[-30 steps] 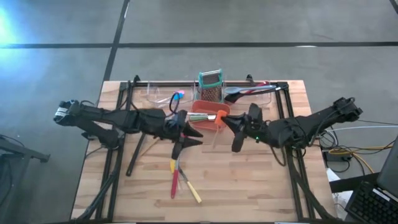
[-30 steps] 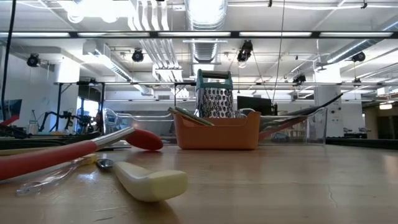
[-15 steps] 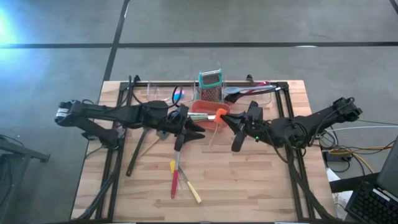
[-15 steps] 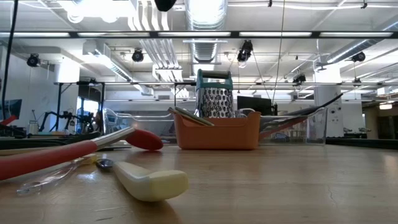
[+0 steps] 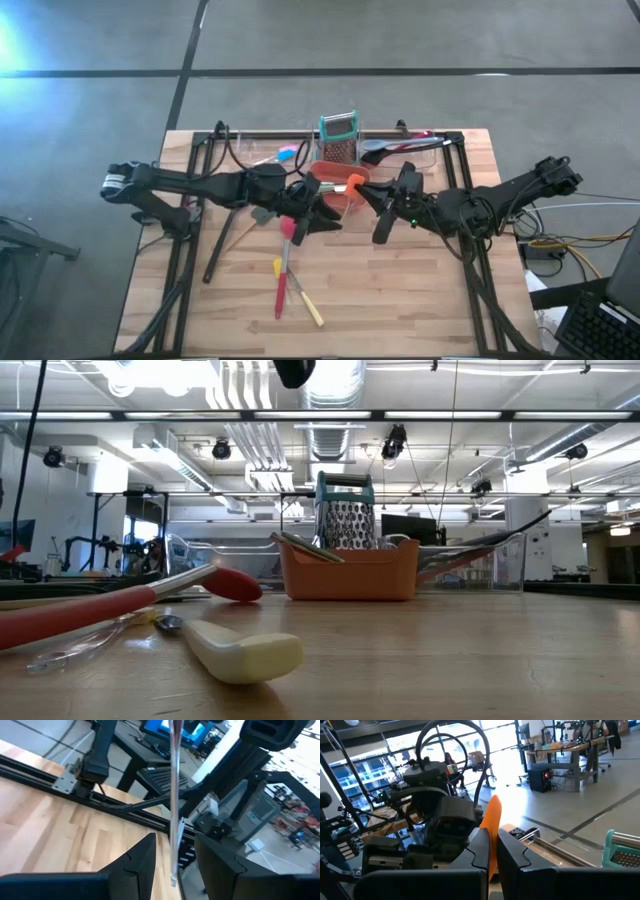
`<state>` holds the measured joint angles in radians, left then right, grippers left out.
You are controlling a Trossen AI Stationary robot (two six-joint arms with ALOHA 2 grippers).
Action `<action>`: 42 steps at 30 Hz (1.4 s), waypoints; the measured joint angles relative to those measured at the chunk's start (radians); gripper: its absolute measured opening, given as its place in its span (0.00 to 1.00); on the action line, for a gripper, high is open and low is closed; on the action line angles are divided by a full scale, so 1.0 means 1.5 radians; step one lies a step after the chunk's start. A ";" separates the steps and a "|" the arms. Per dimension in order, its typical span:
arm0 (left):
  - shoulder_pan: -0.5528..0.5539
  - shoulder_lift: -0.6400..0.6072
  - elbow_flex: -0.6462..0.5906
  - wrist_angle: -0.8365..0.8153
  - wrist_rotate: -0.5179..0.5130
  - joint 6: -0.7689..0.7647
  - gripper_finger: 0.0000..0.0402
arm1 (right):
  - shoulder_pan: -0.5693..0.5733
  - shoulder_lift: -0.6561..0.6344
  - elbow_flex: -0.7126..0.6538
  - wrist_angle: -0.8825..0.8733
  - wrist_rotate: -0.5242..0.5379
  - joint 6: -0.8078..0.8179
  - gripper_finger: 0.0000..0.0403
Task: Pick & Place Kitchen Items
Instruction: Put the orange spatula into the left transparent bin
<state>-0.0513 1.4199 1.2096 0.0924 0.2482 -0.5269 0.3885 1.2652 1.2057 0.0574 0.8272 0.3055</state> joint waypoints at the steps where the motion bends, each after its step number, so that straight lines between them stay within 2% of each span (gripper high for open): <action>1: 0.000 0.004 0.001 0.004 0.005 -0.003 0.35 | 0.000 0.000 0.000 0.000 0.000 0.000 0.02; 8: 0.003 0.016 0.011 0.007 0.015 0.008 0.32 | 0.000 0.000 0.000 0.000 0.000 -0.002 0.02; 10: 0.004 0.016 0.011 0.009 0.015 0.020 0.26 | 0.000 0.000 0.000 0.000 0.000 -0.002 0.02; 14: 0.004 0.016 0.011 0.007 0.022 0.045 0.06 | 0.000 0.000 0.000 0.001 -0.001 -0.002 0.02; 15: 0.004 0.016 0.011 0.005 0.023 0.047 0.04 | 0.000 0.000 0.000 0.002 -0.003 -0.002 0.02; 26: 0.004 0.016 0.011 0.006 0.031 0.052 0.03 | 0.000 0.000 0.000 0.001 -0.013 0.011 0.04; 35: 0.021 -0.003 0.011 -0.002 0.037 0.057 0.03 | 0.022 -0.029 0.000 -0.032 -0.018 0.024 0.24; 39: 0.053 -0.043 0.011 -0.091 0.036 0.086 0.03 | 0.036 -0.061 0.000 -0.100 -0.018 0.062 0.32; 42: 0.099 -0.091 0.010 -0.205 0.036 0.110 0.03 | 0.046 -0.085 0.000 -0.165 -0.029 0.117 0.36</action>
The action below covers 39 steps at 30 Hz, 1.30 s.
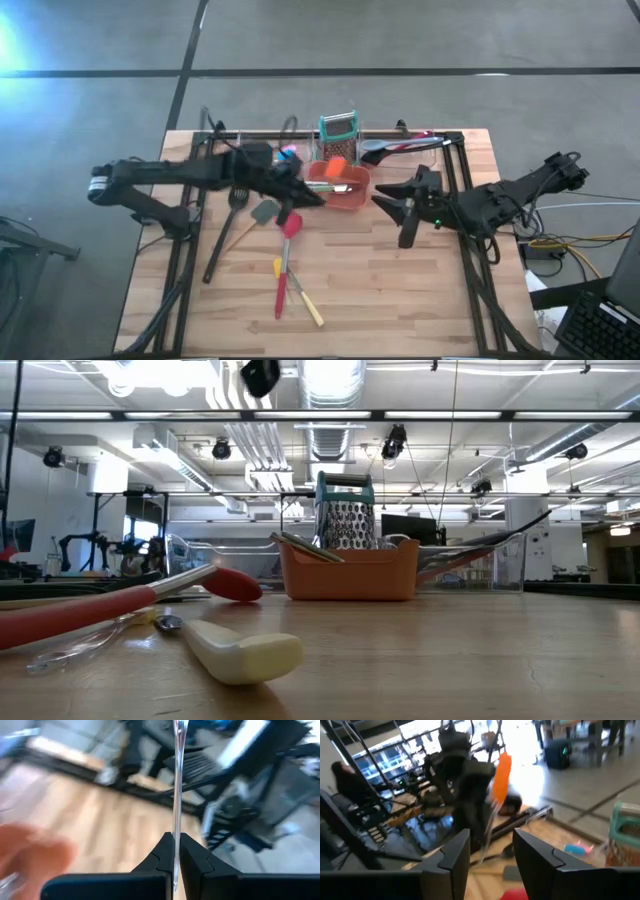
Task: Pick & Place Kitchen Items
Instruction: Put the orange spatula into the left transparent bin
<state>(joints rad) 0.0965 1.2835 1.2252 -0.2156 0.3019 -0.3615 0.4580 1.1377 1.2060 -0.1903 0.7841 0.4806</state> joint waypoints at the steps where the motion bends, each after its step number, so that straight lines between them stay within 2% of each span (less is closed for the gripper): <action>1: 0.020 -0.016 0.000 -0.039 0.000 0.008 0.03 | 0.002 -0.006 0.000 -0.020 -0.002 0.021 0.36; 6: 0.149 -0.074 0.000 -0.224 -0.006 0.054 0.03 | 0.009 -0.007 0.000 -0.085 -0.005 0.077 0.38; 10: 0.259 -0.096 0.000 -0.313 -0.021 0.098 0.03 | 0.009 0.005 0.000 -0.096 -0.005 0.084 0.36; 14: 0.346 -0.092 0.000 -0.378 -0.035 0.200 0.03 | 0.009 0.017 0.000 -0.099 -0.005 0.084 0.33; 18: 0.400 -0.068 0.000 -0.445 -0.114 0.335 0.03 | 0.009 0.018 0.000 -0.101 -0.005 0.084 0.32; 21: 0.423 -0.034 0.003 -0.496 -0.180 0.424 0.03 | 0.009 0.019 0.000 -0.101 -0.005 0.084 0.31; 27: 0.429 0.066 0.049 -0.534 -0.299 0.515 0.03 | 0.008 0.019 0.000 -0.101 0.001 0.076 0.30; 34: 0.429 0.183 0.119 -0.537 -0.322 0.568 0.03 | 0.008 0.018 0.000 -0.102 0.001 0.074 0.32; 39: 0.429 0.236 0.133 -0.540 -0.323 0.573 0.03 | 0.009 0.018 0.000 -0.134 -0.001 0.099 0.30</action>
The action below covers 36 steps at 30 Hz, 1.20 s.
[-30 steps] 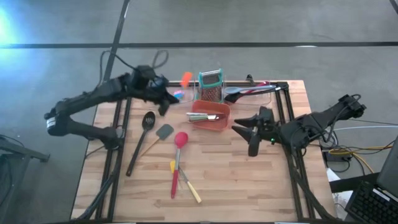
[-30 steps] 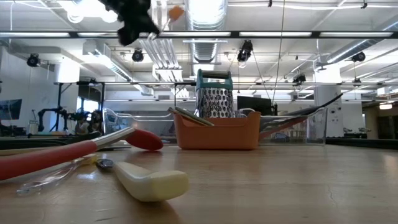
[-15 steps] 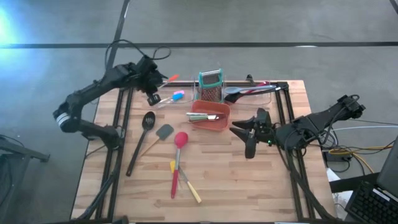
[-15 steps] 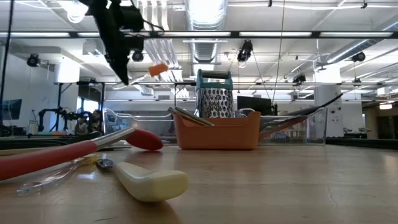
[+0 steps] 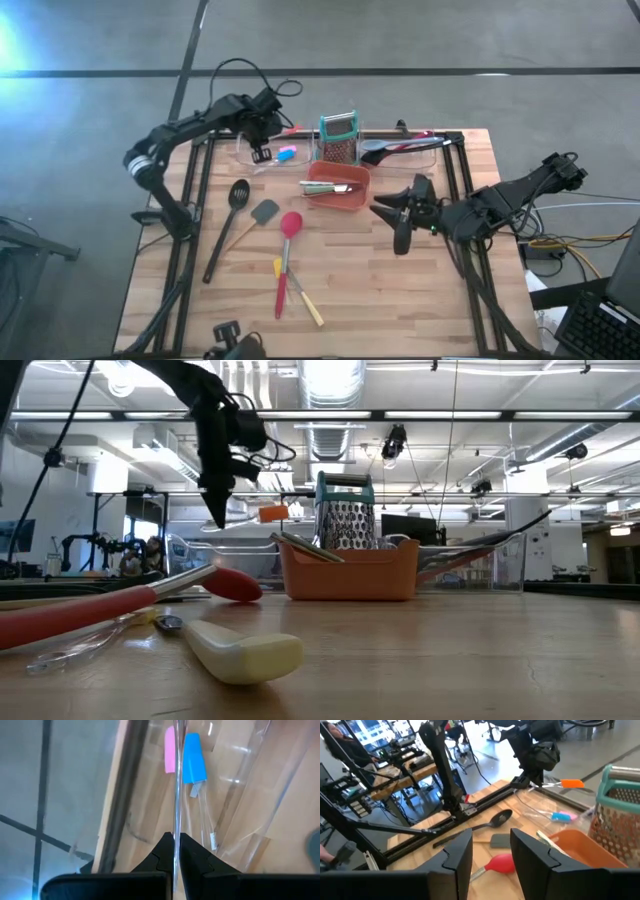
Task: Pick & Place Kitchen Items
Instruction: Put the orange spatula into the left transparent bin
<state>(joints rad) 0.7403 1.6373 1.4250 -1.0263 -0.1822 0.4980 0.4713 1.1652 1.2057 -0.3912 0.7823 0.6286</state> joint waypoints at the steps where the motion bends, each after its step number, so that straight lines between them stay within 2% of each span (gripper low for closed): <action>1: 0.000 0.007 0.000 0.001 0.000 0.003 0.03 | 0.000 0.000 0.000 -0.010 -0.001 0.007 0.30; 6: 0.001 0.040 -0.004 0.005 -0.001 0.010 0.03 | 0.000 0.000 0.000 -0.047 -0.004 0.045 0.27; 21: 0.009 0.163 -0.005 0.013 0.002 -0.006 0.03 | 0.000 0.000 0.000 -0.068 -0.004 0.046 0.25; 33: 0.013 0.216 -0.004 0.020 0.013 -0.006 0.03 | 0.000 0.000 0.000 -0.071 -0.003 0.047 0.20; 36: 0.013 0.216 -0.004 0.019 0.011 -0.006 0.10 | 0.000 0.000 0.000 -0.071 -0.003 0.047 0.19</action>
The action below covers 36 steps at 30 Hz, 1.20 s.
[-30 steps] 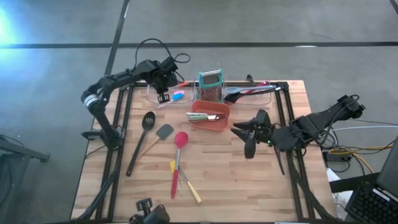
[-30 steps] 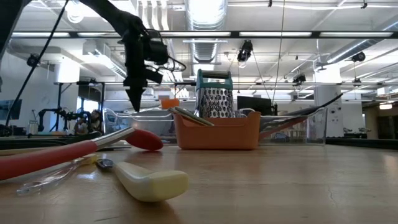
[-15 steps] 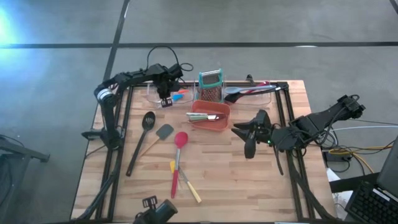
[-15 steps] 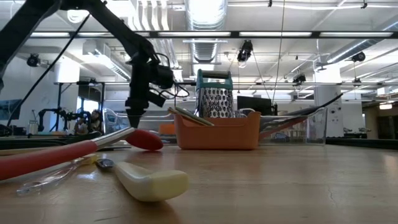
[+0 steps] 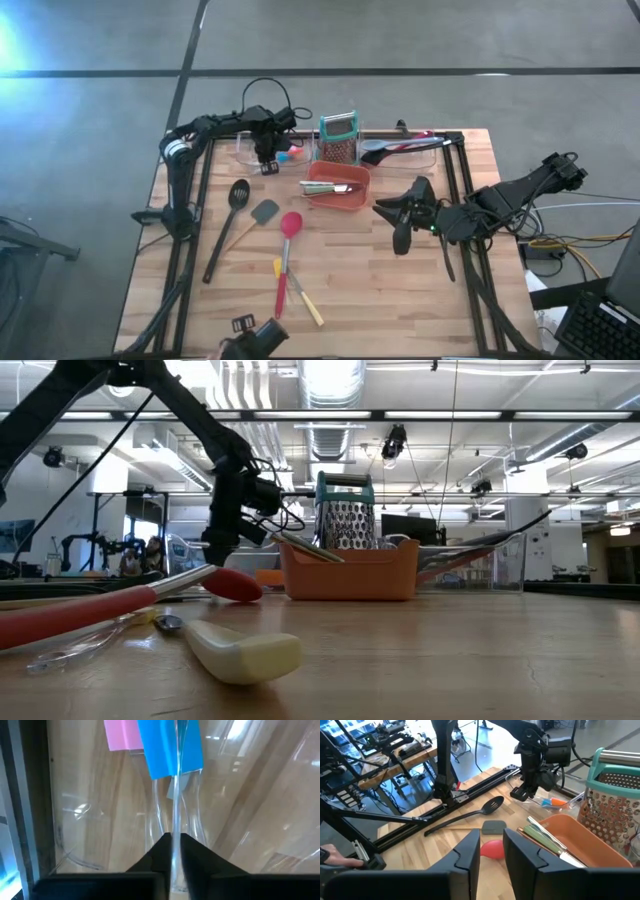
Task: Pick & Place Kitchen Items
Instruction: Put the orange spatula into the left transparent bin, then put the black serving spoon into the right transparent bin
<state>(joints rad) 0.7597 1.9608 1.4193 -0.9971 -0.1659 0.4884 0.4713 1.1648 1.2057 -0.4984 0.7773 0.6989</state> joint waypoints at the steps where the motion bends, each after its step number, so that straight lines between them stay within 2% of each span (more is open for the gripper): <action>1: 0.000 -0.001 0.000 0.000 -0.001 0.000 0.14 | 0.000 0.000 0.000 0.000 0.000 0.000 0.19; 6: 0.000 -0.018 0.009 -0.036 -0.052 0.007 0.29 | 0.000 0.000 0.000 0.000 0.000 -0.001 0.17; 9: 0.000 -0.038 0.028 -0.077 -0.100 0.005 0.35 | 0.000 0.000 0.000 0.000 0.000 -0.001 0.17; 12: -0.002 -0.054 0.055 -0.146 -0.109 -0.015 0.38 | 0.000 0.000 0.000 0.000 0.000 -0.001 0.18; 18: -0.009 -0.125 0.104 -0.247 -0.078 -0.137 0.40 | -0.001 0.000 0.000 0.000 0.001 -0.002 0.20; 23: -0.029 -0.219 0.103 -0.289 0.010 -0.281 0.40 | -0.001 0.000 0.000 0.000 0.003 -0.005 0.21; 26: -0.052 -0.290 0.077 -0.293 0.053 -0.344 0.40 | -0.001 0.000 0.000 0.001 0.003 -0.006 0.21; 36: -0.148 -0.496 -0.070 -0.282 0.054 -0.532 0.40 | -0.001 0.000 0.000 0.001 0.006 -0.012 0.16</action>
<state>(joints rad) 0.5375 1.2173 1.3143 -1.4196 -0.0845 -0.3102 0.4706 1.1648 1.2057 -0.4976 0.7869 0.6811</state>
